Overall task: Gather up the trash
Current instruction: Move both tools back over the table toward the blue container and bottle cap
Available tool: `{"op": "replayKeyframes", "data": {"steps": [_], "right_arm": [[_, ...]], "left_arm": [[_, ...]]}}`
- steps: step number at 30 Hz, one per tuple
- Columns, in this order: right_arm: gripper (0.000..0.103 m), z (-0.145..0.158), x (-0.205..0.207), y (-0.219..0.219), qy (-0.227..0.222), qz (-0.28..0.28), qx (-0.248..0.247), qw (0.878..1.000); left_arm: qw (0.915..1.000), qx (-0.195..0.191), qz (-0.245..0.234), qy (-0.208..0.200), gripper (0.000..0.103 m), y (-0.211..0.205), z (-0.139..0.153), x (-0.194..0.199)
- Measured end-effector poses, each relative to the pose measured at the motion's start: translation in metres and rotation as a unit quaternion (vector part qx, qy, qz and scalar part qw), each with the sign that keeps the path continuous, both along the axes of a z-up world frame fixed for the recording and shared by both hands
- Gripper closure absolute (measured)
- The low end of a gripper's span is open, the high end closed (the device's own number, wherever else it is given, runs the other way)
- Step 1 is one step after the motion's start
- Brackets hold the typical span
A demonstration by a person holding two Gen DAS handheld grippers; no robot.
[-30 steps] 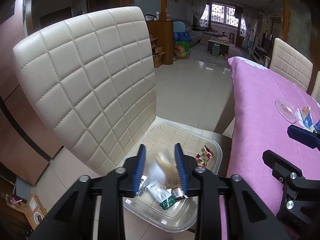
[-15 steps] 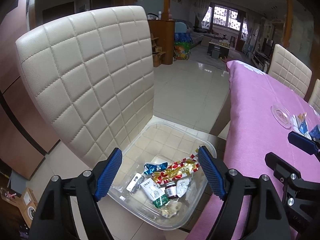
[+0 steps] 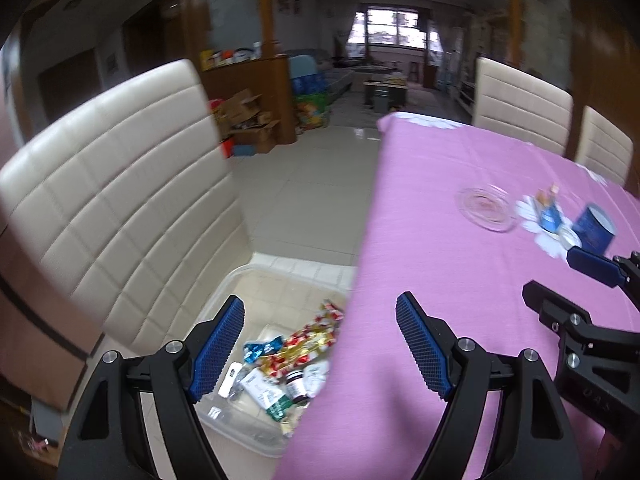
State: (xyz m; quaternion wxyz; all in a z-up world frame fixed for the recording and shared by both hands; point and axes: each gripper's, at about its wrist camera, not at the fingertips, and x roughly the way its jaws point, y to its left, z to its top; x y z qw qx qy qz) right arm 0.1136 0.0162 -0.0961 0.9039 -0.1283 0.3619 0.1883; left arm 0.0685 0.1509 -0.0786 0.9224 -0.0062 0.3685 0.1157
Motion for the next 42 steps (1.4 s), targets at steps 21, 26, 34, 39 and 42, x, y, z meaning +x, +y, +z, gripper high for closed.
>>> {"op": "replayKeyframes", "data": {"steps": [21, 26, 34, 39, 42], "right_arm": [[0.038, -0.013, 0.069, -0.185, 0.020, -0.179, 0.011, 0.984], [0.031, -0.023, 0.096, -0.197, 0.034, -0.179, 0.021, 0.983], [0.032, -0.037, 0.128, -0.203, 0.055, -0.173, 0.039, 0.983], [0.032, -0.037, 0.129, -0.216, 0.056, -0.189, 0.043, 0.979], [0.032, -0.035, 0.127, -0.222, 0.059, -0.195, 0.049, 0.978]], "left_arm": [[0.9815, 0.002, -0.184, 0.053, 0.026, -0.175, -0.010, 0.091], [0.9770, 0.011, -0.204, 0.062, 0.026, -0.197, -0.018, 0.111], [0.9707, 0.018, -0.227, 0.077, 0.026, -0.217, -0.033, 0.132], [0.9659, 0.029, -0.246, 0.076, 0.026, -0.235, -0.036, 0.139], [0.9651, 0.039, -0.246, 0.081, 0.026, -0.245, -0.041, 0.145]]}}
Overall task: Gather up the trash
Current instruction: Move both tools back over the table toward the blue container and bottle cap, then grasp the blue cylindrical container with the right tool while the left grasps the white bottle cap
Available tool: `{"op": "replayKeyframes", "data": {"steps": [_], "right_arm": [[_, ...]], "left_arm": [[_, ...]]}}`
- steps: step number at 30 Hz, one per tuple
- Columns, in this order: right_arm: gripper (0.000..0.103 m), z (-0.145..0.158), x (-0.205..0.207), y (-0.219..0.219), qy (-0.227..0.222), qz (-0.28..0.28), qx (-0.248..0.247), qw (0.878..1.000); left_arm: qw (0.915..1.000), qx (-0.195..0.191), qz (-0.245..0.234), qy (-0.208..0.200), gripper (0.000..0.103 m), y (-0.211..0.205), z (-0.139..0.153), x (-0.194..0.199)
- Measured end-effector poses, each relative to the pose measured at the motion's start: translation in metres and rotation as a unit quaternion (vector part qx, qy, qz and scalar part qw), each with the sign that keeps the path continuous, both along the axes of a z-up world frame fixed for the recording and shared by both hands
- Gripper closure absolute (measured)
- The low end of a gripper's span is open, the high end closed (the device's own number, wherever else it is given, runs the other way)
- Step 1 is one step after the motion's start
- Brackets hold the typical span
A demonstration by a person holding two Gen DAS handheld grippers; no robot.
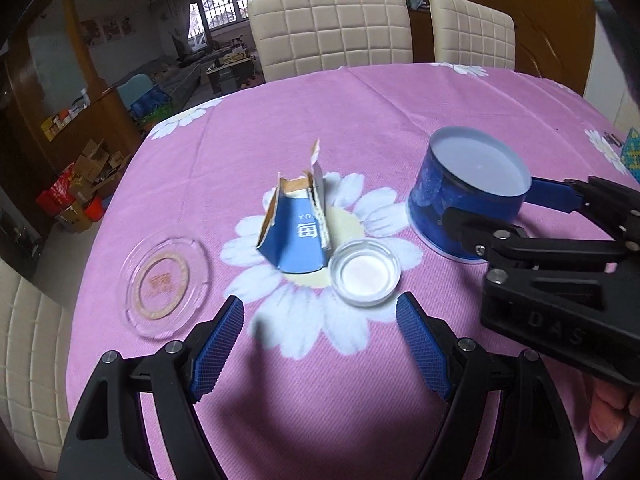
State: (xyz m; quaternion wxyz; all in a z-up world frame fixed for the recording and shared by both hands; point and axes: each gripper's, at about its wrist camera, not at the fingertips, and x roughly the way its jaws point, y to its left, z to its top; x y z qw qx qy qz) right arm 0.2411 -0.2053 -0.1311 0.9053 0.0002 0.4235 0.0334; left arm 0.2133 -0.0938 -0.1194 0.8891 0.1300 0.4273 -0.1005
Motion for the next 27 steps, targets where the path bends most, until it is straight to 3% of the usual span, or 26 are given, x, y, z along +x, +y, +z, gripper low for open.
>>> {"op": "replayKeyframes", "data": {"steps": [14, 20, 27], "right_arm": [[0.032, -0.001, -0.002, -0.004, 0.002, 0.002, -0.001, 1.000], [0.032, -0.001, -0.003, -0.004, 0.002, 0.005, 0.004, 1.000], [0.032, 0.001, -0.007, -0.002, -0.001, 0.008, 0.005, 1.000]], "left_arm": [[0.9998, -0.014, 0.012, 0.007, 0.029, -0.010, -0.005, 0.010], [0.9998, -0.011, -0.014, 0.001, 0.063, -0.019, -0.002, 0.004], [0.9997, -0.016, -0.020, -0.008, 0.064, -0.018, 0.003, -0.004]]}}
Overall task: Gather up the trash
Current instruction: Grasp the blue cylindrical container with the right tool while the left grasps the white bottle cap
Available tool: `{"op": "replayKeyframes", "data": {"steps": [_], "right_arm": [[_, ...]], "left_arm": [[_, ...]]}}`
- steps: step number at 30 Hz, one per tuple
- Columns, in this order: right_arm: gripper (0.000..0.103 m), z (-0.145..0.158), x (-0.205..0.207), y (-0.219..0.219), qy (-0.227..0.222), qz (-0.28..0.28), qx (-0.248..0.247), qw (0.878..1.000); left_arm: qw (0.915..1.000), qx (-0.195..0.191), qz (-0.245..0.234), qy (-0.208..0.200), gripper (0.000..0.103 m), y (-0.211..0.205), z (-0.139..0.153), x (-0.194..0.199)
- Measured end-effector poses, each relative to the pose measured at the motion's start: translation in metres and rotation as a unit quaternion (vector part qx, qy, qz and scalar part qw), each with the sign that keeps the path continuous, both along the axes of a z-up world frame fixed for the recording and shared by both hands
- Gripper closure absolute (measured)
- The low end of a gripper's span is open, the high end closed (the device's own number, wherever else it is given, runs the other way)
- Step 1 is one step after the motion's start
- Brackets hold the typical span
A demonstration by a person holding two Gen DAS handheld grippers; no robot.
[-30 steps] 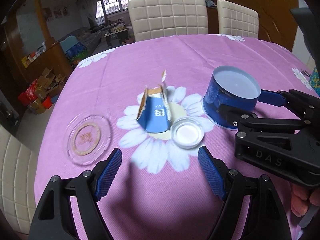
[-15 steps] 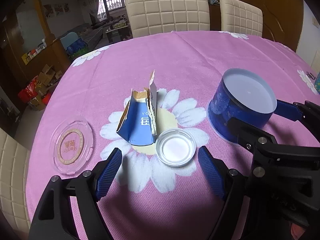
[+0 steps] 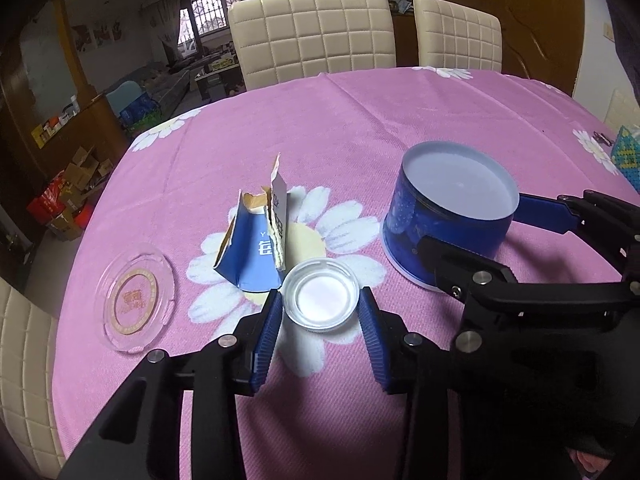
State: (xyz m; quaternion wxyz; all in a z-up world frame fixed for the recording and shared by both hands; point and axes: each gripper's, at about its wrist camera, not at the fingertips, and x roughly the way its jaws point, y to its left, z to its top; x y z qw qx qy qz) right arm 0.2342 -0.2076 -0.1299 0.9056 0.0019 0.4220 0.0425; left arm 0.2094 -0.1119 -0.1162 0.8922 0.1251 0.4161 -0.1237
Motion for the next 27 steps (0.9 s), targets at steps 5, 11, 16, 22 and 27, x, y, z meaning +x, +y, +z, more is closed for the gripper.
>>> {"op": "replayKeyframes", "data": {"steps": [5, 11, 16, 22, 27], "right_arm": [[0.033, 0.004, -0.004, 0.003, -0.006, 0.008, 0.006, 1.000], [0.033, 0.008, -0.014, 0.015, -0.017, 0.031, 0.002, 0.999], [0.033, 0.011, -0.025, 0.035, -0.028, 0.063, -0.001, 0.998], [0.033, 0.010, -0.043, 0.069, -0.040, 0.114, -0.013, 0.993], [0.033, 0.006, -0.060, 0.102, -0.046, 0.156, -0.032, 0.986]], "left_arm": [[0.9999, 0.000, 0.008, -0.008, 0.064, 0.010, 0.006, -0.006], [0.9996, 0.004, 0.023, -0.012, 0.064, 0.024, 0.009, -0.013], [0.9985, 0.013, 0.047, -0.023, 0.064, 0.050, 0.012, -0.027], [0.9959, 0.015, 0.085, -0.027, 0.064, 0.088, 0.010, -0.045], [0.9922, 0.003, 0.124, -0.016, 0.064, 0.127, 0.002, -0.055]]}}
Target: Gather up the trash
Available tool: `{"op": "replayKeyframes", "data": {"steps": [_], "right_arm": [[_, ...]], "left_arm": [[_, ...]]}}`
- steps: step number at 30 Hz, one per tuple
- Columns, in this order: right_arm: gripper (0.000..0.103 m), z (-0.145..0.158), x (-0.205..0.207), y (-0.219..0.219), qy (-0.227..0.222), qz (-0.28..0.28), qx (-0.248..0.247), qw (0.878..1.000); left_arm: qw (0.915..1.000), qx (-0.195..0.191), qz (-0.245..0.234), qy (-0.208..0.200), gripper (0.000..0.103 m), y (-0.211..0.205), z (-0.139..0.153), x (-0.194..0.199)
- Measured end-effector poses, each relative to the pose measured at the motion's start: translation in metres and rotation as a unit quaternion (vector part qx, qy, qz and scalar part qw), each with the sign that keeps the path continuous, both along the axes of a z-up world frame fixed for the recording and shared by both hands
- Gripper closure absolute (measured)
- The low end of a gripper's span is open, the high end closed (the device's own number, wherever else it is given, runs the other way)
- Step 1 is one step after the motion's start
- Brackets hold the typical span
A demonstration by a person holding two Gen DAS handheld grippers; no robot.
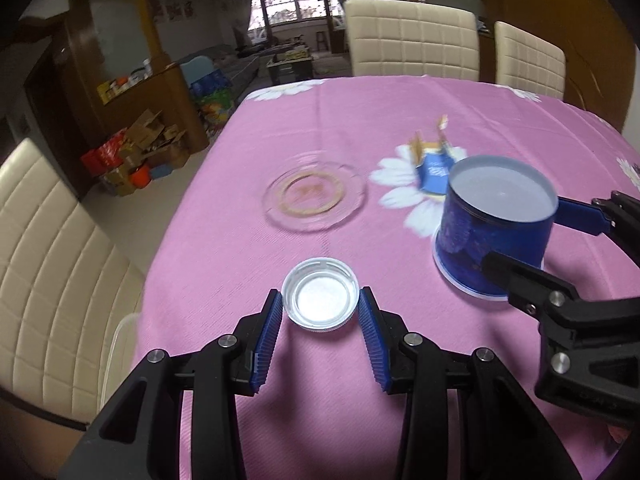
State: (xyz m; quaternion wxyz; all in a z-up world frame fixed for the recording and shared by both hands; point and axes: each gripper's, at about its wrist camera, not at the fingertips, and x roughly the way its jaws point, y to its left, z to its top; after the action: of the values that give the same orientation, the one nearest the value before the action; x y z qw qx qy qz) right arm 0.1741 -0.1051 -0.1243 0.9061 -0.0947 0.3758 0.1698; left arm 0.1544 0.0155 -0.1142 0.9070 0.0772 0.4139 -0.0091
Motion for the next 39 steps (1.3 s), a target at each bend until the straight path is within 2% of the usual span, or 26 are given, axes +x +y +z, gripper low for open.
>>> {"op": "replayKeyframes", "data": {"steps": [6, 15, 25, 29, 33, 39], "right_arm": [[0.034, 0.004, -0.012, 0.024, -0.011, 0.002, -0.002, 1.000], [0.034, 0.008, -0.029, 0.052, -0.011, -0.008, -0.003, 1.000], [0.035, 0.025, -0.047, 0.118, -0.029, 0.048, -0.028, 0.998], [0.039, 0.030, -0.056, 0.148, -0.044, 0.075, -0.038, 0.996], [0.054, 0.037, -0.066, 0.171, -0.067, 0.094, -0.051, 0.992], [0.054, 0.036, -0.065, 0.180, -0.076, 0.091, -0.071, 0.990]], "left_arm": [[0.9995, -0.010, 0.028, -0.007, 0.064, 0.031, -0.001, -0.014], [0.9983, -0.013, 0.045, -0.035, 0.064, 0.068, 0.009, -0.041], [0.9926, -0.010, 0.106, -0.059, 0.064, 0.130, 0.022, -0.066], [0.9889, -0.007, 0.134, -0.064, 0.064, 0.153, 0.025, -0.076], [0.9860, -0.013, 0.153, -0.065, 0.064, 0.170, 0.024, -0.084], [0.9837, -0.030, 0.170, -0.049, 0.064, 0.188, 0.010, -0.087]]}}
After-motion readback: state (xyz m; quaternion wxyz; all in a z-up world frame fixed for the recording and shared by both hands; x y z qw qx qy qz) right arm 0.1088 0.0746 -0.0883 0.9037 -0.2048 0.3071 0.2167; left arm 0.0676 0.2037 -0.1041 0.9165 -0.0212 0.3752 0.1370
